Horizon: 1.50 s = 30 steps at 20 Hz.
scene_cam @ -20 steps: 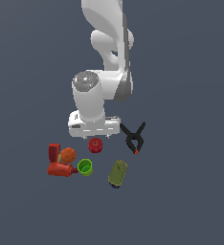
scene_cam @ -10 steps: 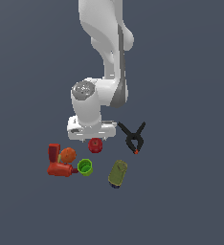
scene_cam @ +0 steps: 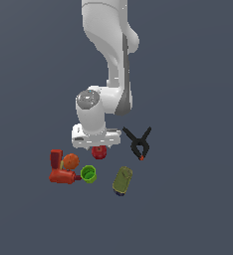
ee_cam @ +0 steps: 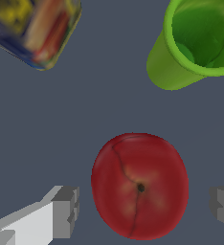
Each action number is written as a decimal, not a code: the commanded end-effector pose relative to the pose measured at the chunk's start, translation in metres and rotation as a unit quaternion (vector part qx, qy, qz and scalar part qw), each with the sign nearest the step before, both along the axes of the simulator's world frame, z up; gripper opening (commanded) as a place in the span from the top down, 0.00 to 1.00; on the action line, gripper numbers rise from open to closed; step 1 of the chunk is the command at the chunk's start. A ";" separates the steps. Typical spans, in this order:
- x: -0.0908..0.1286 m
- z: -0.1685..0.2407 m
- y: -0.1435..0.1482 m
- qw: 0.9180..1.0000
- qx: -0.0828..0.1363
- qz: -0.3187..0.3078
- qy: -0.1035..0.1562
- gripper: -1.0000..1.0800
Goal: Pick up a designated object from a clutter of objects.
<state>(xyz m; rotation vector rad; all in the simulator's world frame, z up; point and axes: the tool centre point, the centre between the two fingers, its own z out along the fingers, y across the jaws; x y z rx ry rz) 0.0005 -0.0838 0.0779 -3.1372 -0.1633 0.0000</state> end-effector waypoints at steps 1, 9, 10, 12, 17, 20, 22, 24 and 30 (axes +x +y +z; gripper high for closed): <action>-0.001 -0.013 0.000 1.000 0.000 0.000 0.000 0.04; 0.000 -0.032 0.000 1.000 0.000 0.000 0.000 0.04; 0.000 -0.032 0.000 1.000 0.000 0.000 0.000 1.00; 0.000 -0.032 0.000 1.000 0.000 0.000 0.000 1.00; 0.000 -0.032 0.000 1.000 0.000 0.000 0.000 1.00; 0.000 -0.031 -0.001 1.000 0.000 0.000 0.000 1.00; 0.000 -0.030 0.000 1.000 0.000 0.000 0.000 1.00; 0.000 -0.027 0.001 1.000 0.000 0.000 0.000 1.00; 0.000 -0.004 0.010 1.000 0.000 0.000 0.000 1.00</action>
